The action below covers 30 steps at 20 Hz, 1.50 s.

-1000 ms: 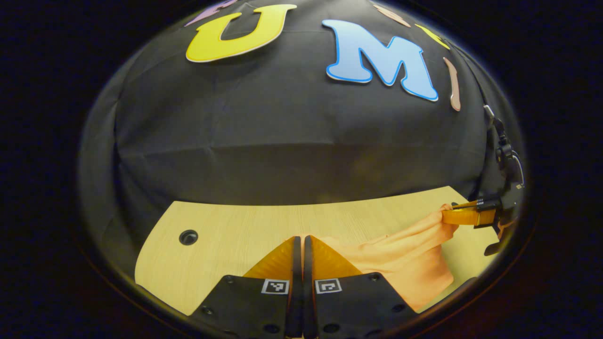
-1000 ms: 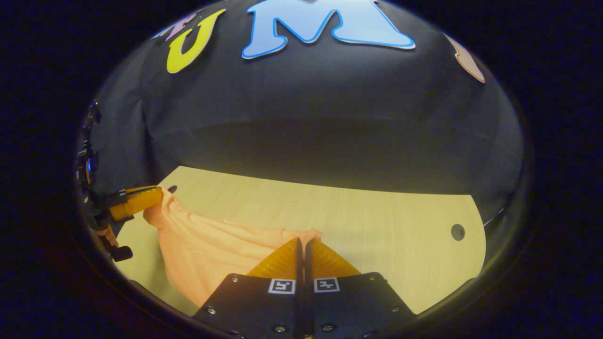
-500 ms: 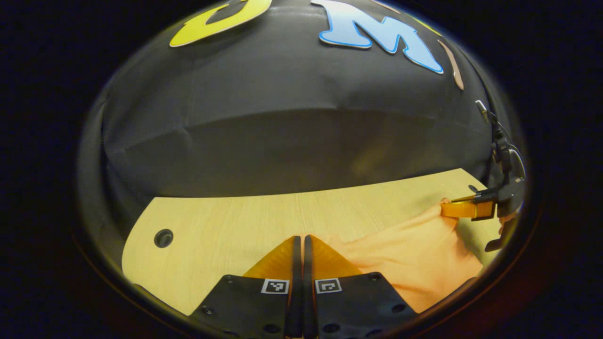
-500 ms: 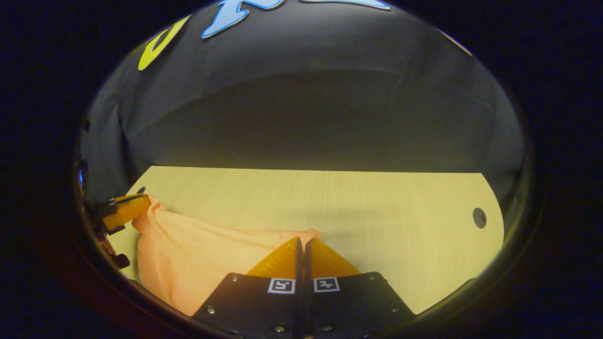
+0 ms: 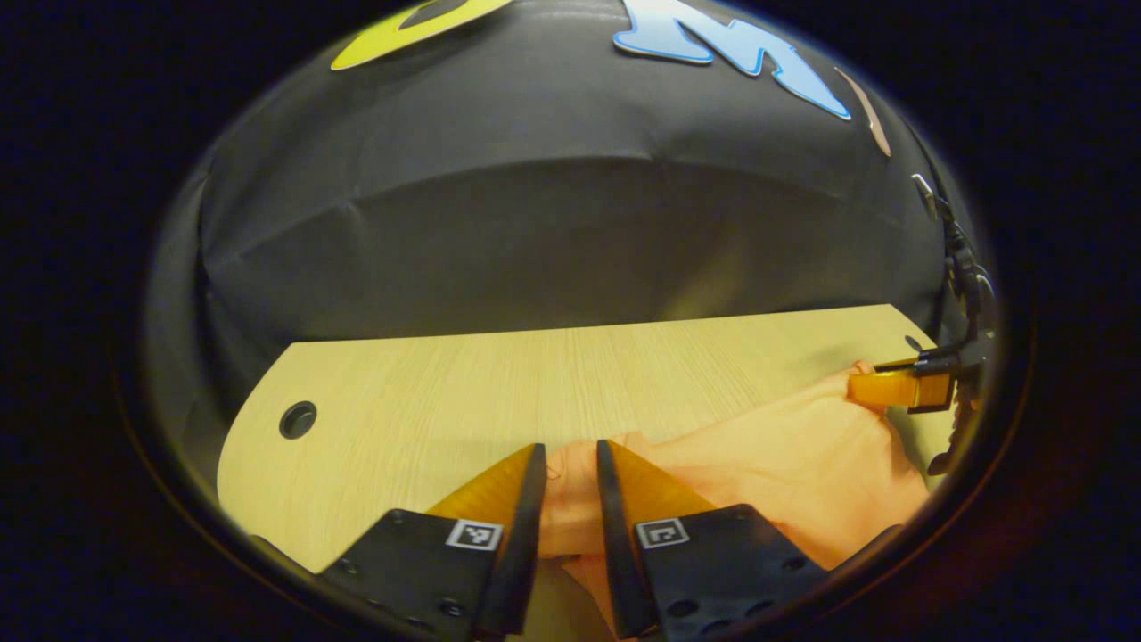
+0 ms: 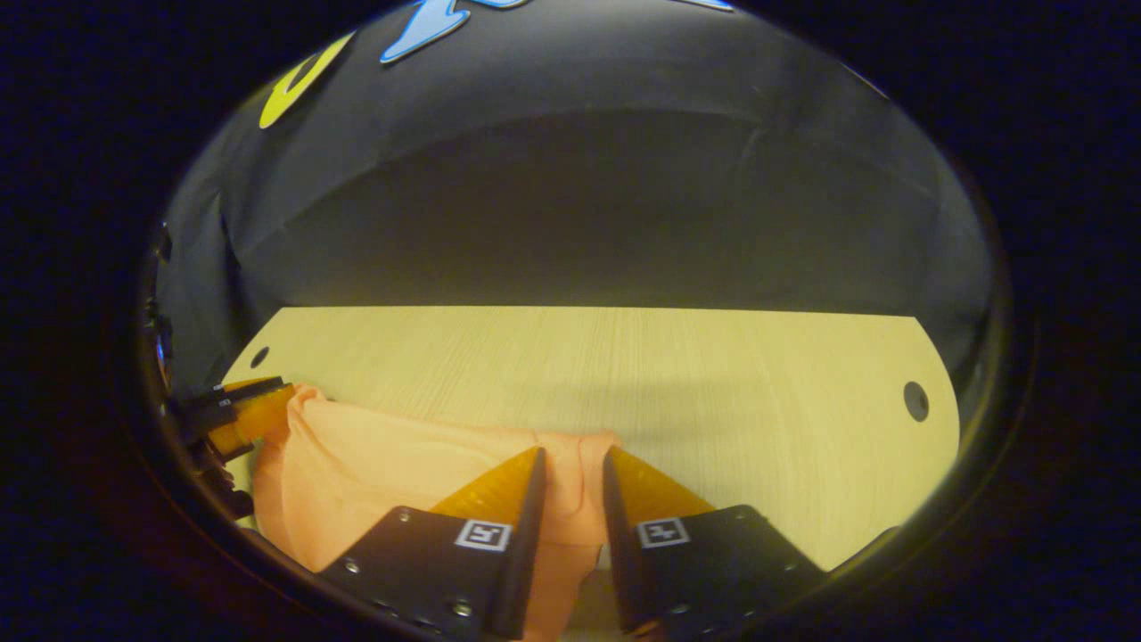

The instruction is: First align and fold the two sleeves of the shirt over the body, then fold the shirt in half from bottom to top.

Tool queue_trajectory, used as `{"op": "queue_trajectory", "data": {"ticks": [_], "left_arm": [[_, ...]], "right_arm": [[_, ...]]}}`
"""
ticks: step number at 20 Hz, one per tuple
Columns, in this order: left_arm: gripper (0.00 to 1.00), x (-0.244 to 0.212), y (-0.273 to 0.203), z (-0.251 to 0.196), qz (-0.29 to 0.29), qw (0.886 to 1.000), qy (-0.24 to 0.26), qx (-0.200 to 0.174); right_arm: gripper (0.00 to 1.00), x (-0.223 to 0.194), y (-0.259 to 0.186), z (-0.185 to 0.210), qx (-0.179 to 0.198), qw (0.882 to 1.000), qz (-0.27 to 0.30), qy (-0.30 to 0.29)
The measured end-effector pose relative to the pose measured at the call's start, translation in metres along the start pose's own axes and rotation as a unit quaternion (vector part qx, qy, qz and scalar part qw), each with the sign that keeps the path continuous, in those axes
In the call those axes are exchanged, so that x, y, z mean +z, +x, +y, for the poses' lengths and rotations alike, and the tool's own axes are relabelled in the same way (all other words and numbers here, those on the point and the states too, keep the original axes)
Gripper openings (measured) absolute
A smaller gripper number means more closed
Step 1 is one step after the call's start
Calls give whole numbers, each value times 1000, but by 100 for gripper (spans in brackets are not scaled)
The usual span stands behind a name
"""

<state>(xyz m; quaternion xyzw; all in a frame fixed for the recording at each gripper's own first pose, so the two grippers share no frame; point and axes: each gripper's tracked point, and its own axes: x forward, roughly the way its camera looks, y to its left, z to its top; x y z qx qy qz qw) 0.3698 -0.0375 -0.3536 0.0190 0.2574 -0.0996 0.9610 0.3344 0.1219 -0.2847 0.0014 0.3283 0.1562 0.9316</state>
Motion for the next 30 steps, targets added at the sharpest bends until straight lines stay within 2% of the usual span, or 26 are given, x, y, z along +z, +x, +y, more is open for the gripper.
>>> {"op": "queue_trajectory", "data": {"ticks": [1,2,3,5,7,8,9,12,16,18,19,20,24,30], "left_arm": [[55,4,-7,0,-5,1000,1,-1],[60,8,-13,1,-12,1000,2,0],[65,13,-23,0,-17,1000,5,3],[66,23,-42,-6,-26,1000,8,3],[64,32,-64,-11,-32,999,10,2],[70,38,-77,-13,-37,999,9,0],[69,43,-92,-17,-43,999,8,-1],[64,62,-141,-29,-61,998,8,-2],[69,81,-217,-49,-85,996,8,-11],[63,87,-252,-60,-95,995,10,-15],[69,89,-270,-68,-99,995,10,-18],[69,90,-288,-73,-104,994,9,-20],[66,94,-351,-99,-124,992,19,-24],[69,81,-424,-125,-140,990,12,-29]], "right_arm": [[39,2,-5,-5,-6,1000,-3,0],[45,3,-10,-6,-10,1000,-7,0],[45,0,-11,-3,-11,1000,-8,1],[45,3,-26,0,-12,1000,-16,2],[45,3,-42,3,-15,1000,-24,-1],[45,6,-53,6,-14,999,-29,-3],[45,8,-67,10,-11,999,-34,-4],[45,17,-114,19,-7,999,-52,-5],[45,33,-188,27,-9,996,-89,-13],[45,38,-224,36,-7,994,-106,-15],[45,40,-241,41,-6,993,-114,-15],[45,40,-256,46,-4,992,-121,-15],[45,26,-313,62,3,990,-138,-18],[45,-7,-373,86,21,989,-145,4]]}}
